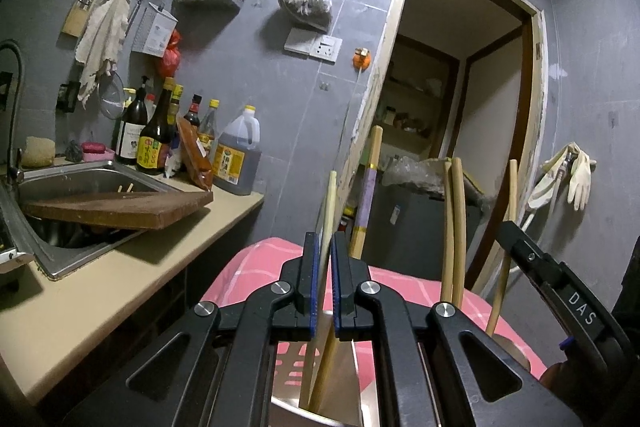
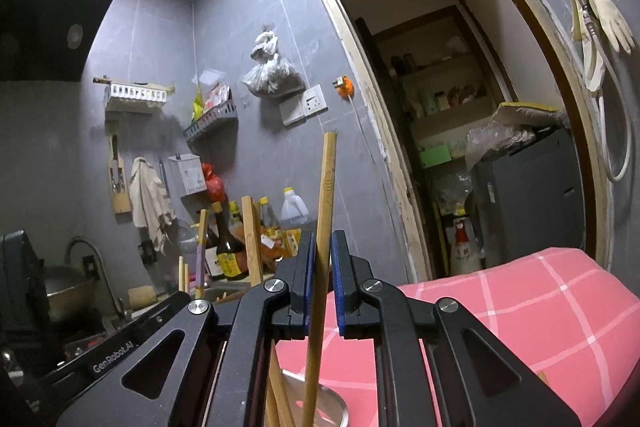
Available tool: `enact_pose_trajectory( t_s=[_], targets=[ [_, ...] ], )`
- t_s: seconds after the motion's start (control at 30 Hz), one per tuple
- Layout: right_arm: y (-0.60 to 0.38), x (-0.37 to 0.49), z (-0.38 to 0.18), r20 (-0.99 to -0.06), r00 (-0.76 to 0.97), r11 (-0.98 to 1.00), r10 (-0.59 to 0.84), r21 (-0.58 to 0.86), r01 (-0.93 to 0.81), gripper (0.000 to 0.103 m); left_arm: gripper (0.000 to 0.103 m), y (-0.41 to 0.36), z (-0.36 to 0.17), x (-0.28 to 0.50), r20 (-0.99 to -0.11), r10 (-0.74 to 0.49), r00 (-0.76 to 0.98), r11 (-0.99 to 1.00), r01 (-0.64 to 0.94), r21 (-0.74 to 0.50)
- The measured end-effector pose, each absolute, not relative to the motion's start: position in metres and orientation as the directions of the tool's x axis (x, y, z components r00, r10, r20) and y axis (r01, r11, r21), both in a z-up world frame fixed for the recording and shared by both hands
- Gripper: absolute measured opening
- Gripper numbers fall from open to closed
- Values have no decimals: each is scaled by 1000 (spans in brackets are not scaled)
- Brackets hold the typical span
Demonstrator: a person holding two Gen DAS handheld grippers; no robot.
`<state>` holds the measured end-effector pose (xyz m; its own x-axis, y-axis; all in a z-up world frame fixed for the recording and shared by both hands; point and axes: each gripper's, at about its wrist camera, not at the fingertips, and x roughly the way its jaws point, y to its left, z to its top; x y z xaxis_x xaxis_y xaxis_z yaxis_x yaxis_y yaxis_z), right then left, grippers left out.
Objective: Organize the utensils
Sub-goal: 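Open both tools to release the chopsticks inside the caddy, then move both open tools back over the remaining chopsticks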
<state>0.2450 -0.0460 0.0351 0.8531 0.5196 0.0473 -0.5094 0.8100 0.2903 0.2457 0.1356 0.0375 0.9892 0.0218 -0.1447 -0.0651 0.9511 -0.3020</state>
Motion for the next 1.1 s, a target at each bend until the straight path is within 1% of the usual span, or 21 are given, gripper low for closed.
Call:
enact_pose_trajectory(
  t_s=[0.07,0.1,0.13,0.17,0.2,0.27,0.33,0.43,0.53,0.6,0.67,0.77,0.83,0.9,1.0,1.1],
  targets=[
    [-47,244,35,38,854,813,518,290,-506,9,5,134,37,246,-152,17,988,953,-62,-298],
    [-47,243,34,33,855,814,517,289,-503,12,6,134,36,246,-155,16,988,953,-62,-297],
    [-48,243,34,28,856,815,516,289,-501,14,9,134,36,246,-157,14,988,953,-60,-298],
    [-49,242,34,26,856,815,516,292,-500,19,14,134,36,245,-158,10,987,952,-58,-301],
    [-50,242,34,25,856,815,517,293,-500,22,17,135,36,245,-159,6,987,951,-55,-304],
    [-50,241,35,21,856,816,516,291,-499,22,24,137,36,242,-158,0,987,948,-50,-313],
    [-51,239,36,19,857,818,514,288,-497,22,25,138,37,240,-159,-5,987,946,-47,-319],
    [-54,235,38,22,862,824,507,284,-491,27,34,135,40,236,-154,-13,988,948,-37,-316],
    [-61,229,40,25,868,829,495,285,-481,35,36,130,44,231,-149,-24,989,955,-21,-297],
    [-67,225,41,25,874,834,484,288,-470,43,40,127,46,228,-150,-29,988,958,-15,-287],
    [-71,222,43,22,880,840,475,285,-461,46,46,124,48,224,-154,-32,988,959,-13,-282],
    [-79,215,46,11,886,851,464,273,-449,55,52,120,51,219,-163,-33,986,962,-13,-272],
    [-85,210,47,2,889,857,459,263,-443,57,56,116,53,215,-167,-36,985,964,-10,-267],
    [-92,205,48,-10,892,864,452,255,-435,68,59,112,55,212,-176,-42,983,965,-5,-263],
    [-103,196,50,-27,896,873,444,236,-426,78,65,105,57,205,-185,-46,982,969,-2,-247],
    [-115,189,51,-51,898,882,438,217,-418,84,72,96,58,199,-199,-56,978,971,7,-238]
  ],
)
